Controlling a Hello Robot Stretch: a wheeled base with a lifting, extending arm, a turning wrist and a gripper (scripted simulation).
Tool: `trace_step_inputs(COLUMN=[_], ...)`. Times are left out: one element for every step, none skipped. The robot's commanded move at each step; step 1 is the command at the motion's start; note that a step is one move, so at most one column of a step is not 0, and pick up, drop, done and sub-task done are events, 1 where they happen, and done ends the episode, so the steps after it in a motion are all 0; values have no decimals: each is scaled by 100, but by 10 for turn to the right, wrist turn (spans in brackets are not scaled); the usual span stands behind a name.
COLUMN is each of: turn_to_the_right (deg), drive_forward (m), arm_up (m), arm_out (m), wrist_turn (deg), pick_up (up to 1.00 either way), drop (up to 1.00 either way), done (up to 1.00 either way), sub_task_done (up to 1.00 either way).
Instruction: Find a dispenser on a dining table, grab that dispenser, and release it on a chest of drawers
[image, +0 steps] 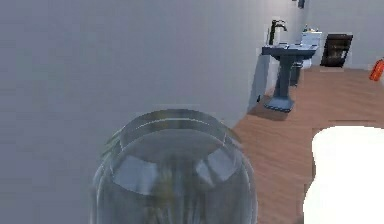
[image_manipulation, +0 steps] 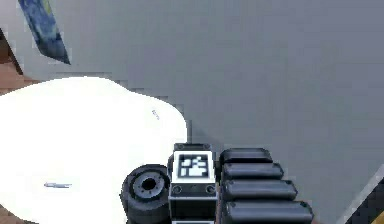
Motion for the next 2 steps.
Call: trace_step_inputs(turn_to_the_right=[60, 0], drive_forward=[0, 35], arm_up=[0, 0], arm_out=[0, 0], wrist_turn=[0, 0], pick_up=[0, 0], drop=[0, 0], done=[0, 0], sub_task_done=[0, 0])
